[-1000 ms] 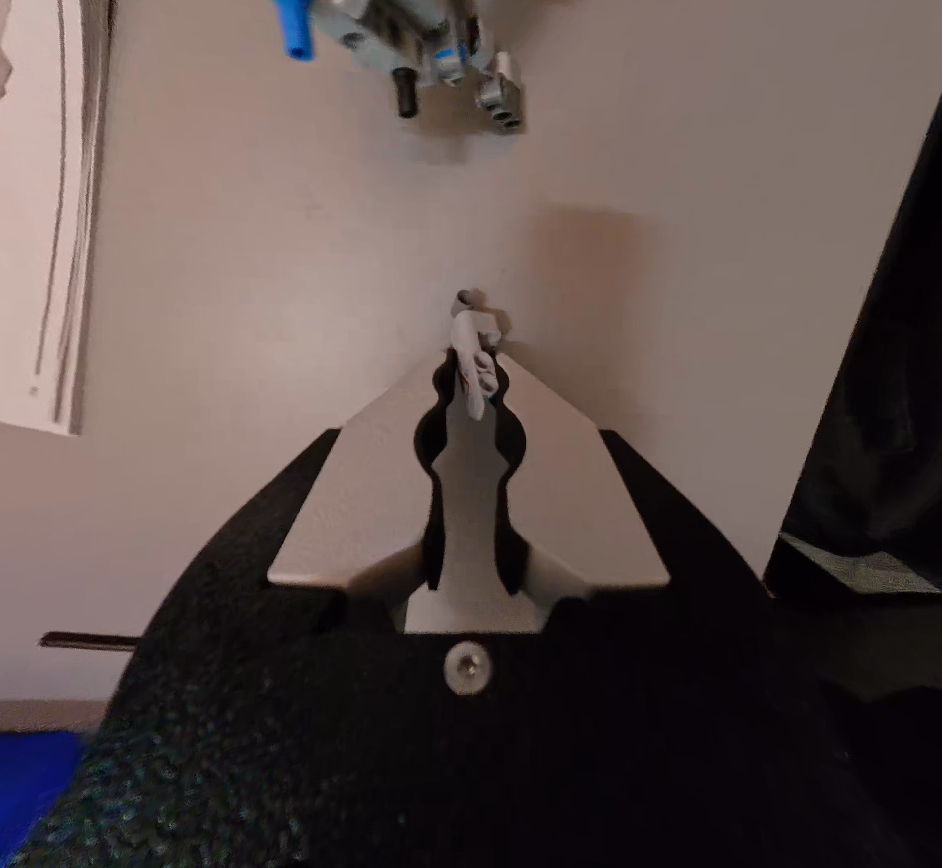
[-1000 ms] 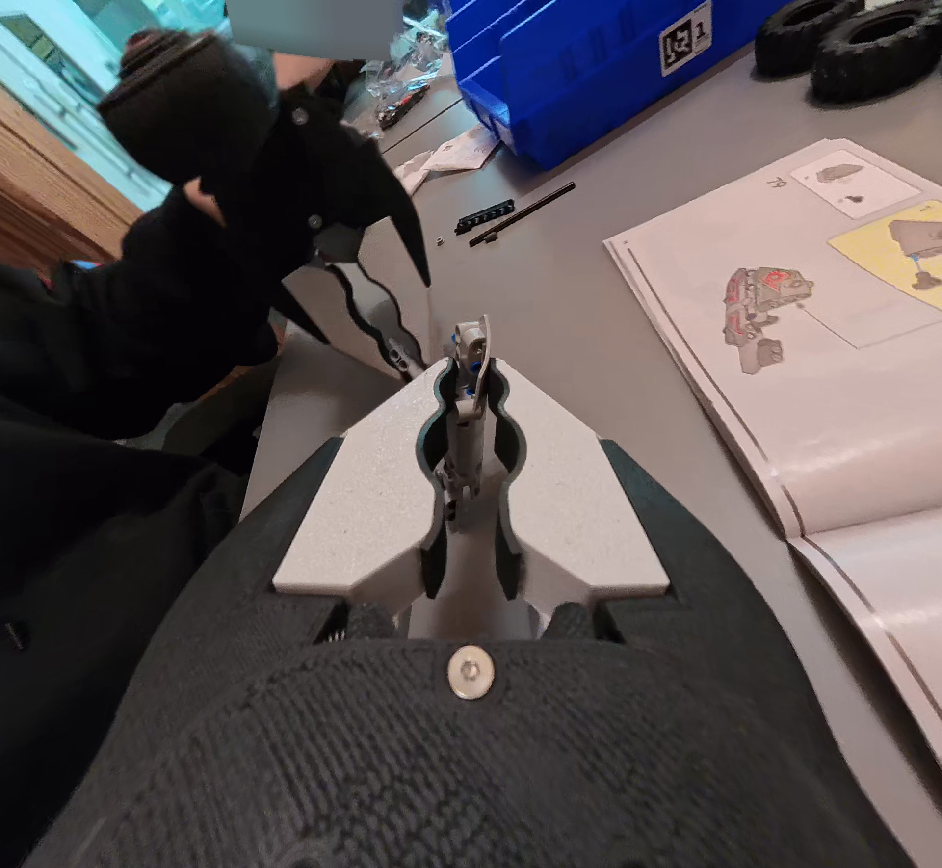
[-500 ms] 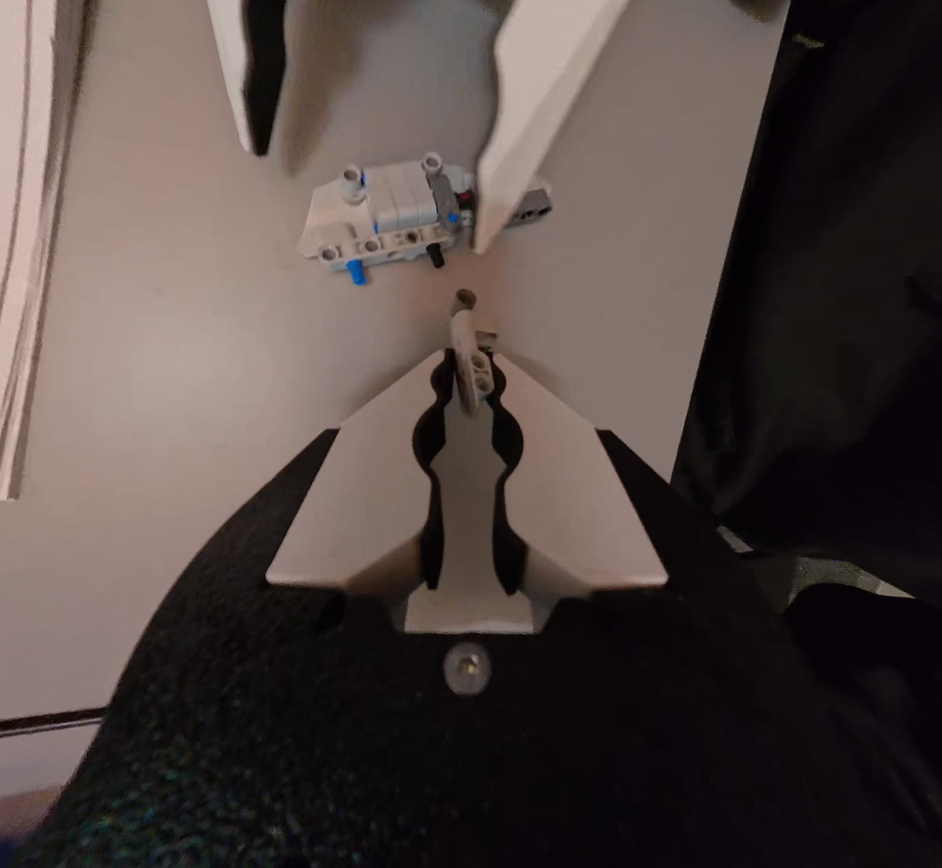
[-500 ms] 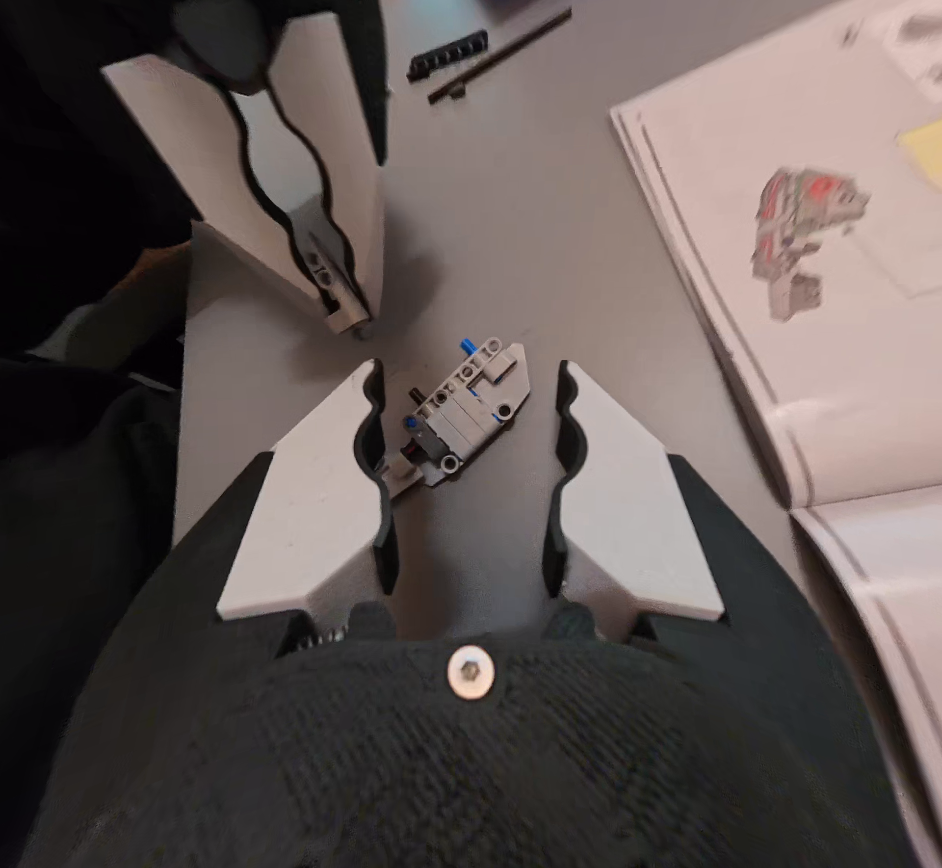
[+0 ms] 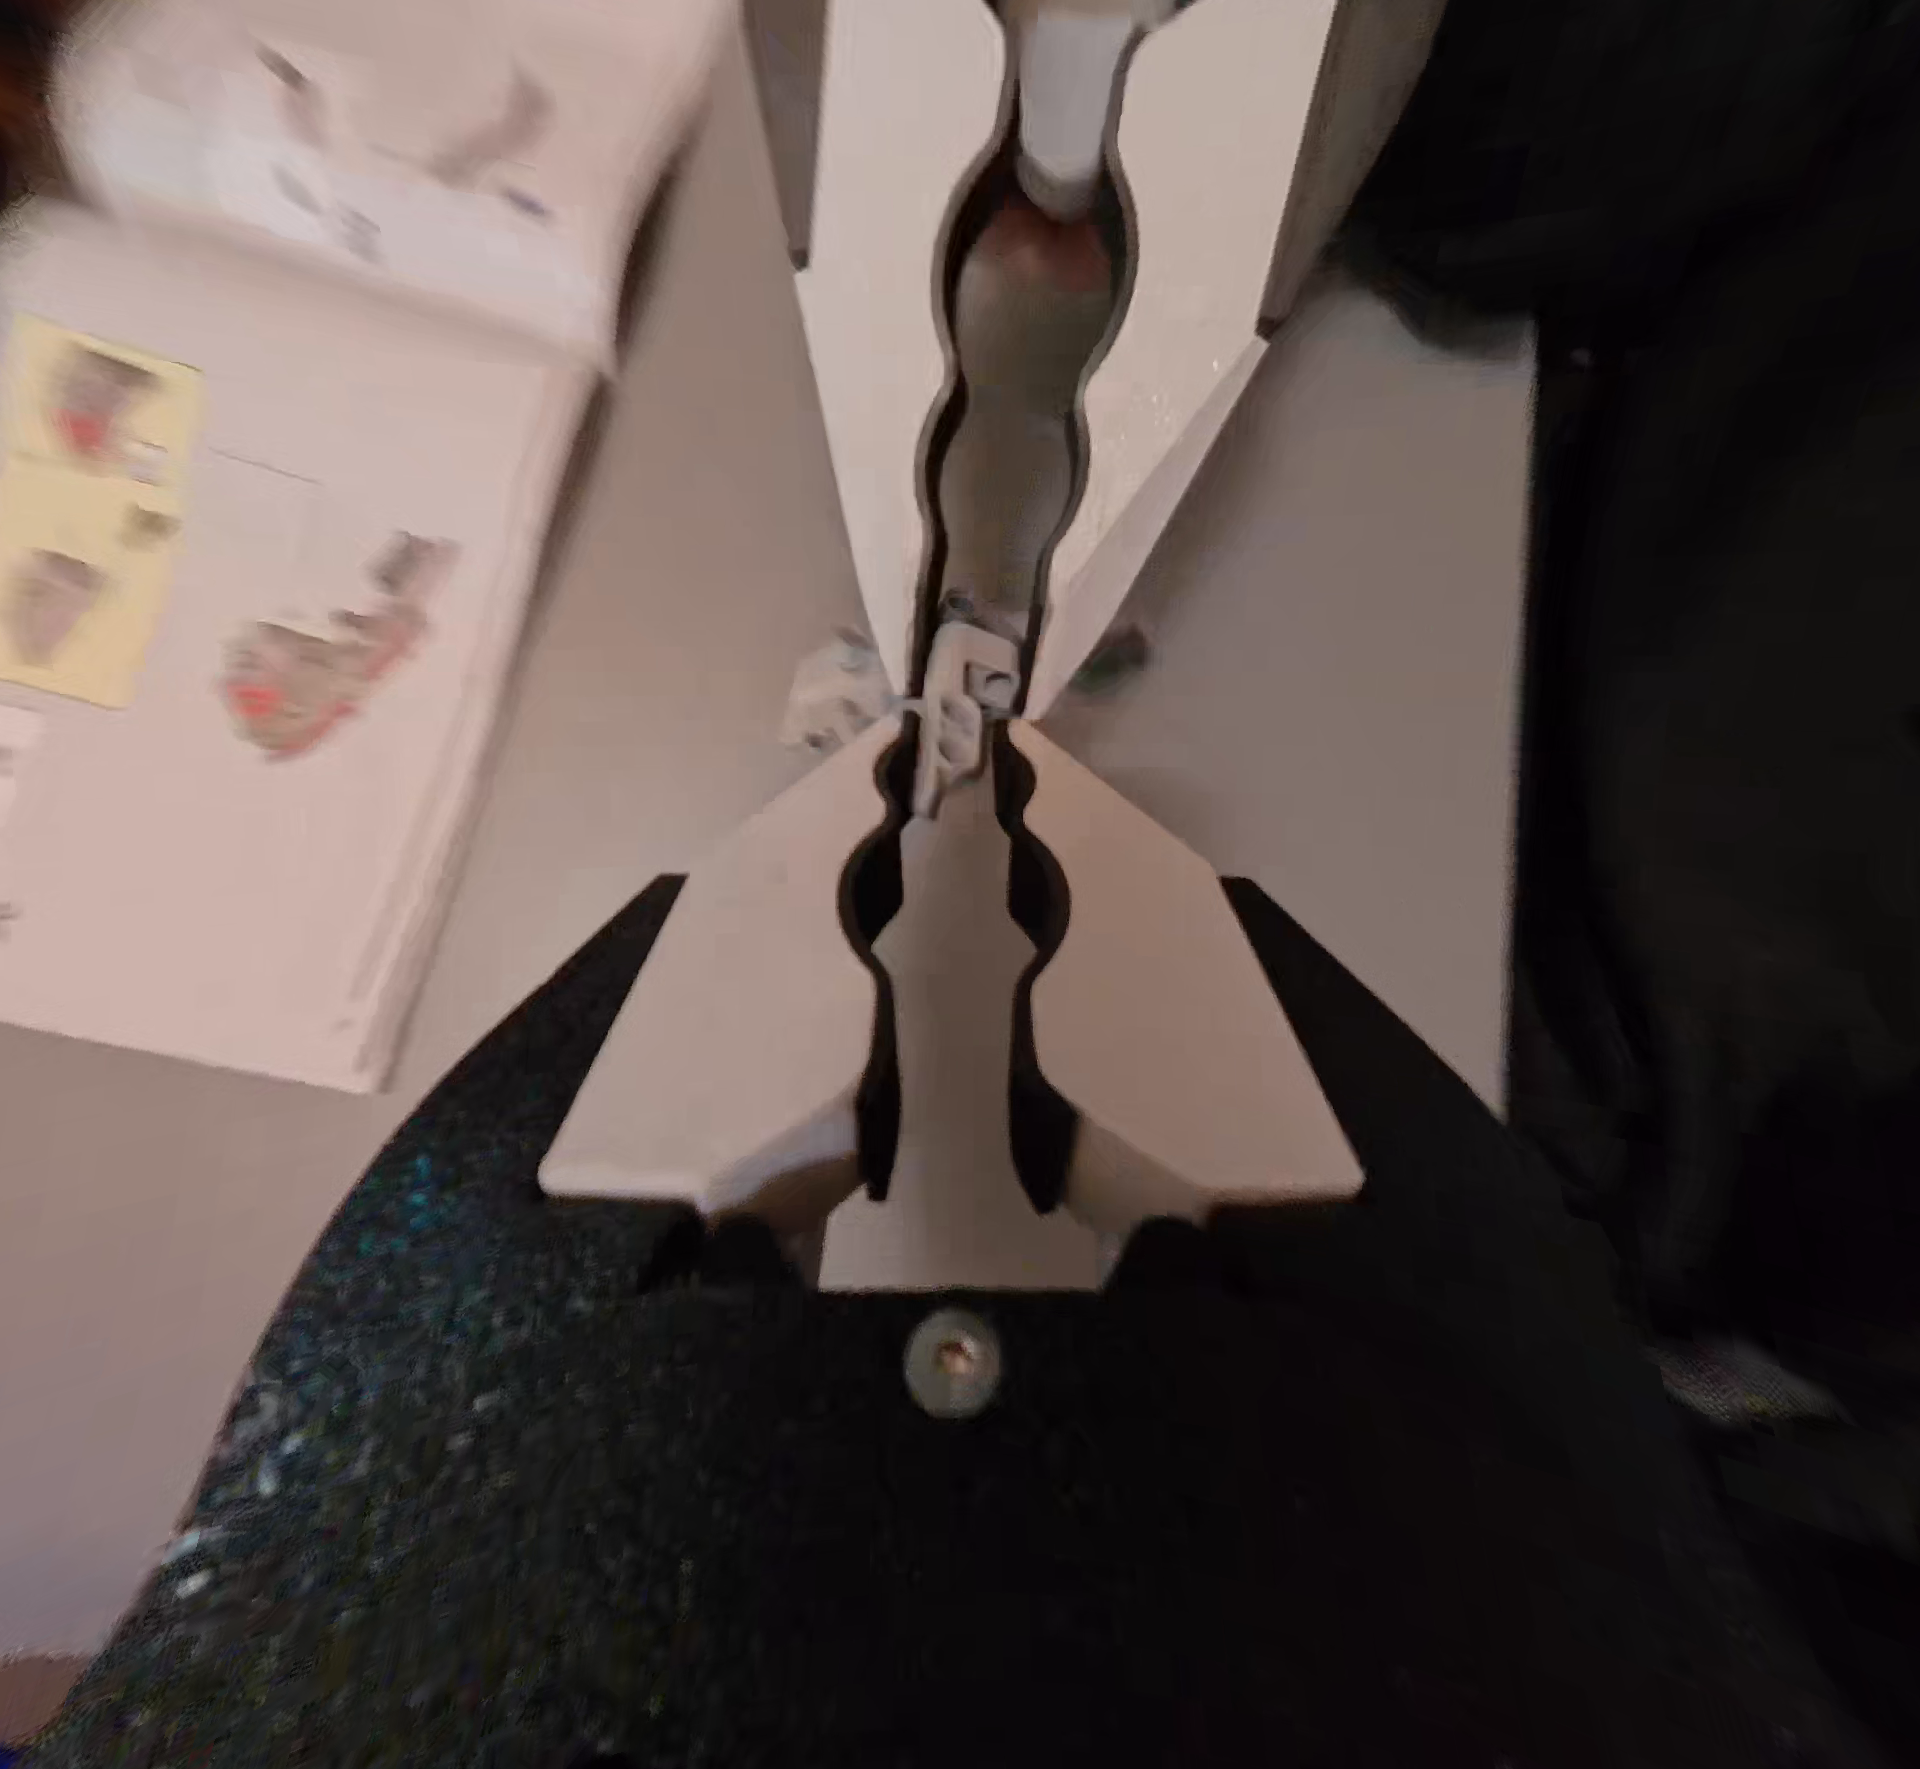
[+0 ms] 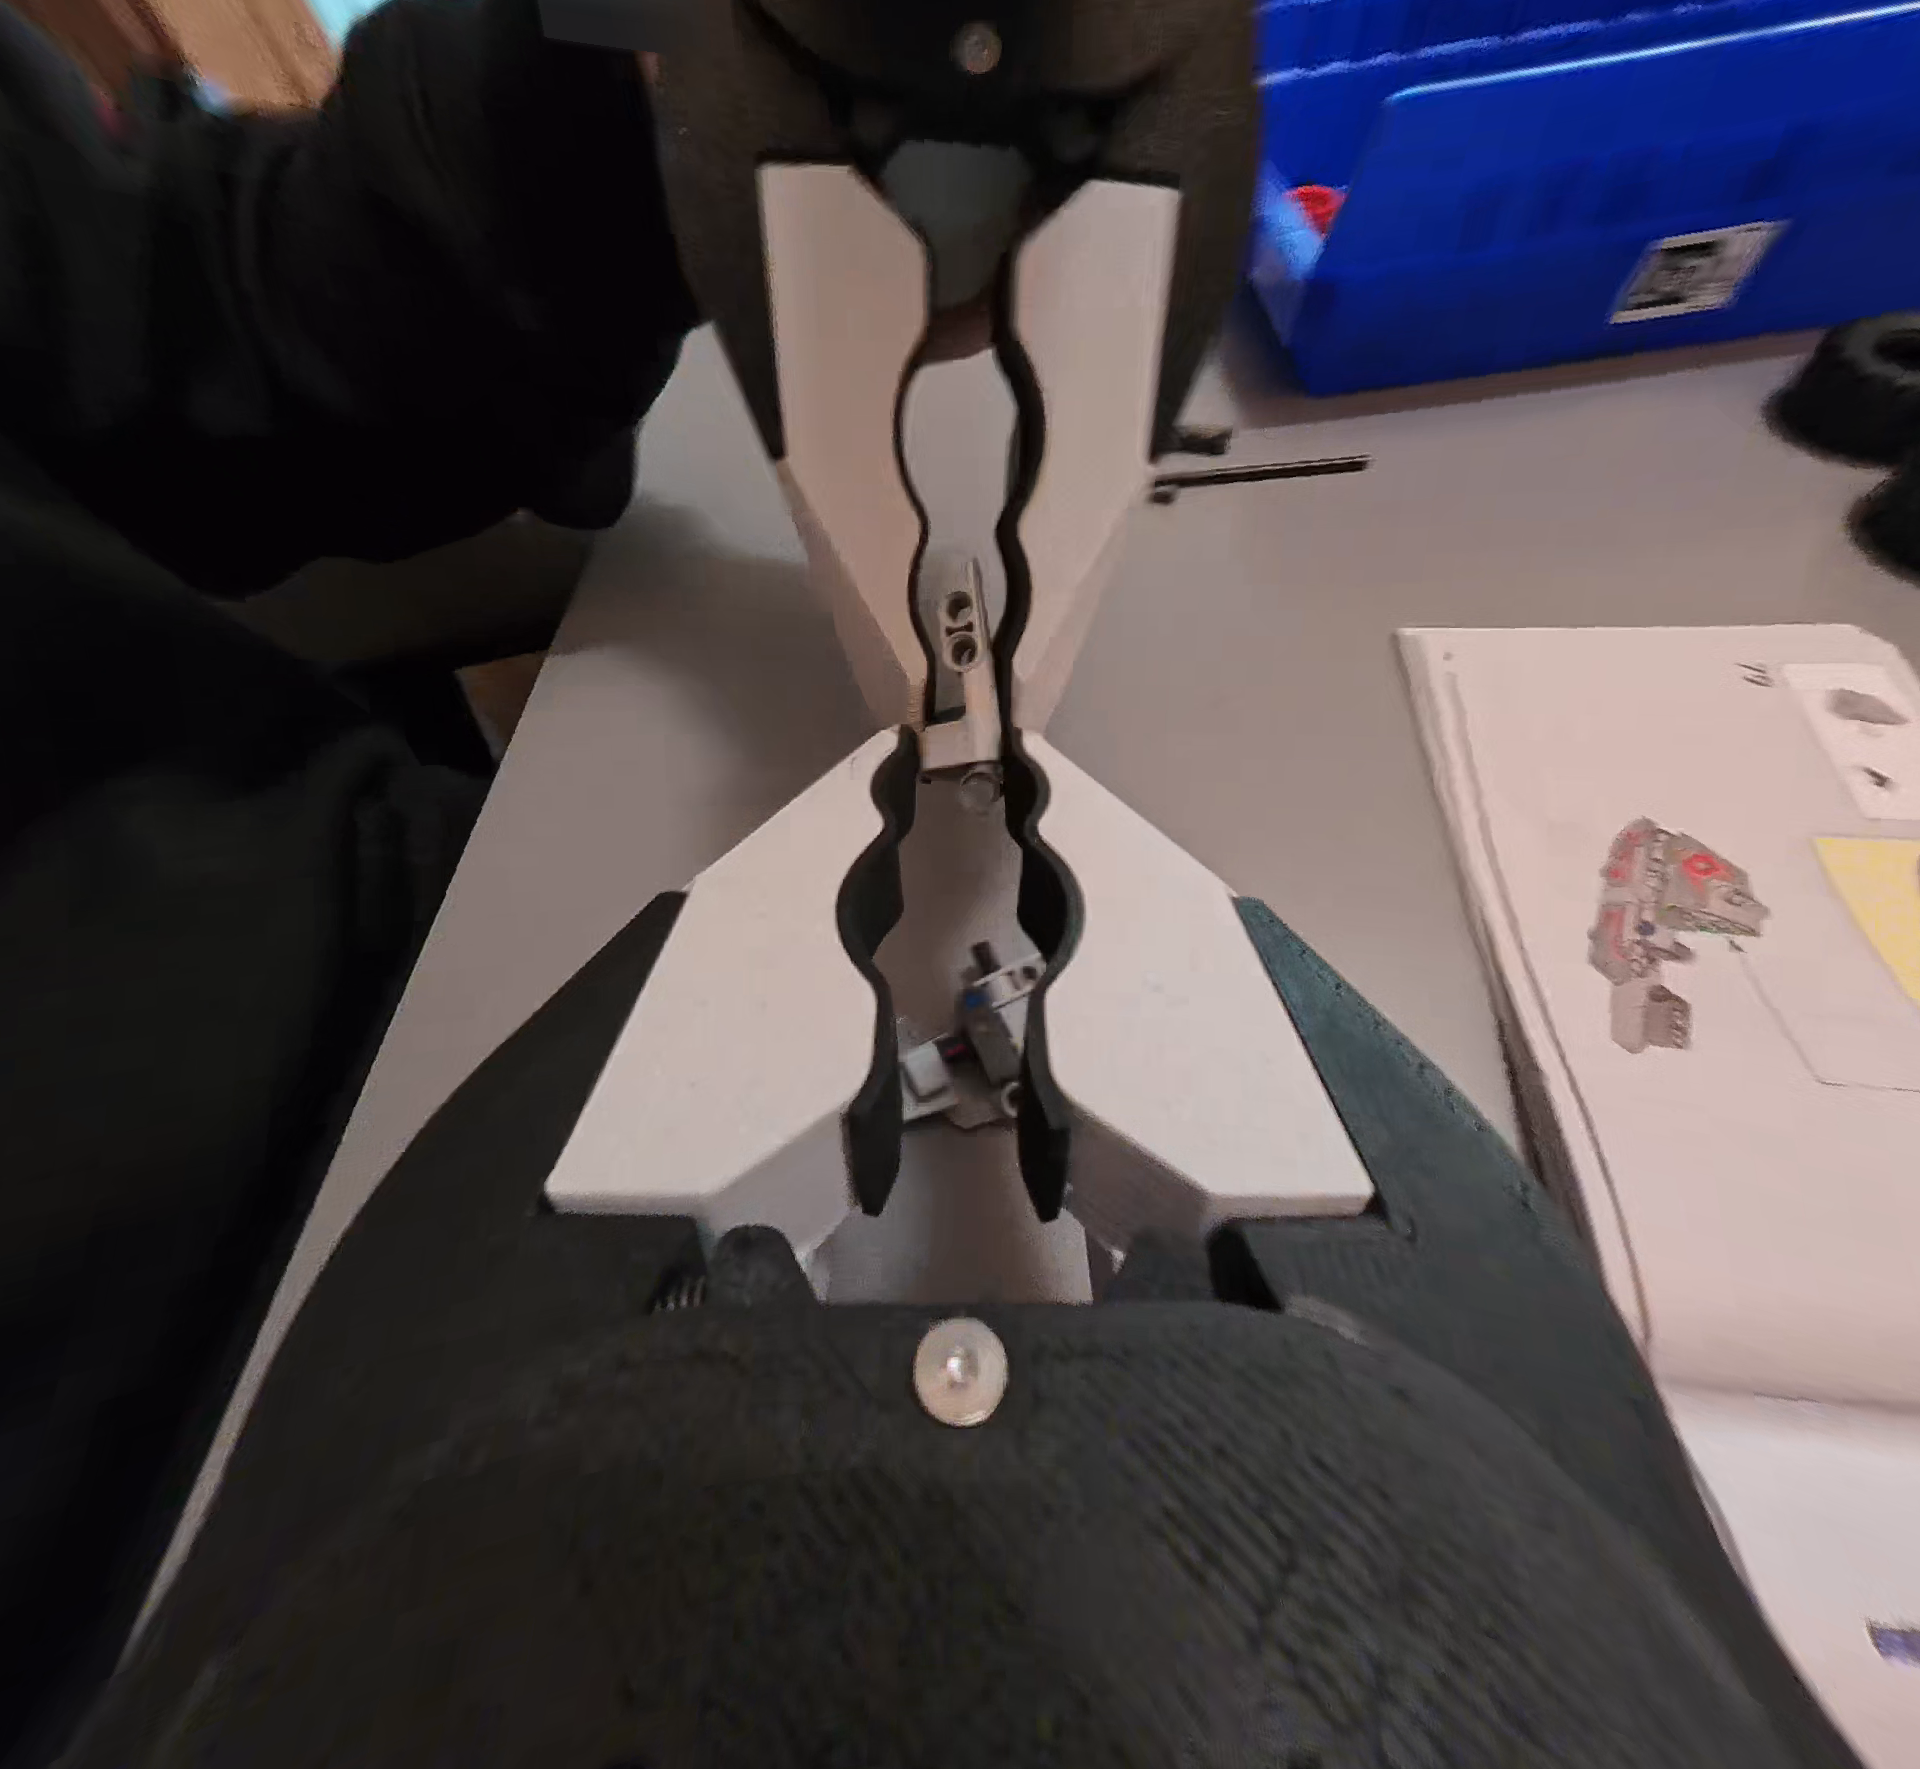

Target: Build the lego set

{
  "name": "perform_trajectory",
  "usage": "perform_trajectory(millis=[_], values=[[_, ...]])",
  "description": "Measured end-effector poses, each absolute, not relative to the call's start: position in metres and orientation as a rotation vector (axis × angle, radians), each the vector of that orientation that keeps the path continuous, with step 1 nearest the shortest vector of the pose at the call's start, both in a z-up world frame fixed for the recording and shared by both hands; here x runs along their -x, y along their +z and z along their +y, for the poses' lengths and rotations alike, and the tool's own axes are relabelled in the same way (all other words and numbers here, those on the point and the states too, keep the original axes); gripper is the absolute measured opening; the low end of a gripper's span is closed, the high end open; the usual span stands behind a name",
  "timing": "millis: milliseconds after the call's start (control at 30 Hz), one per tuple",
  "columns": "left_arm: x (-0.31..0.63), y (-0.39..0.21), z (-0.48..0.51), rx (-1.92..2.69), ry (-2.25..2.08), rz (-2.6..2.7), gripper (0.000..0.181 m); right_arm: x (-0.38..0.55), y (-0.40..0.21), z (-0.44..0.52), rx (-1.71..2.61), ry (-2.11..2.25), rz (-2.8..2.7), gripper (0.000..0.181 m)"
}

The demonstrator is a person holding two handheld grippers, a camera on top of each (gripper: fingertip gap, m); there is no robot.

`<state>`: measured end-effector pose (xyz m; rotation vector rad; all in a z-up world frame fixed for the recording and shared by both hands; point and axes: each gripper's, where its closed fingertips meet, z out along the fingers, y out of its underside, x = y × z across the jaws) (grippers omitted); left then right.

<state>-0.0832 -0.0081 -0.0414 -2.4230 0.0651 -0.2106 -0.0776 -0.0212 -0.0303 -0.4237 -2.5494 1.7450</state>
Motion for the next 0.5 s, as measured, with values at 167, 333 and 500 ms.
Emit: perform_trajectory(millis=[167, 333, 500], values=[[0.091, 0.008, 0.009, 1.973, -0.199, -0.038, 0.016, 0.095, 0.018, -0.005, 0.74, 2.33, -2.205, 0.014], [0.093, 0.01, 0.005, 1.82, -0.271, -0.101, 0.012, 0.094, 0.019, -0.003, 0.688, 2.32, -2.188, 0.014], [0.096, 0.019, 0.005, 1.707, -0.3, -0.162, 0.015, 0.096, 0.024, -0.002, 0.694, 2.353, -2.142, 0.014]])
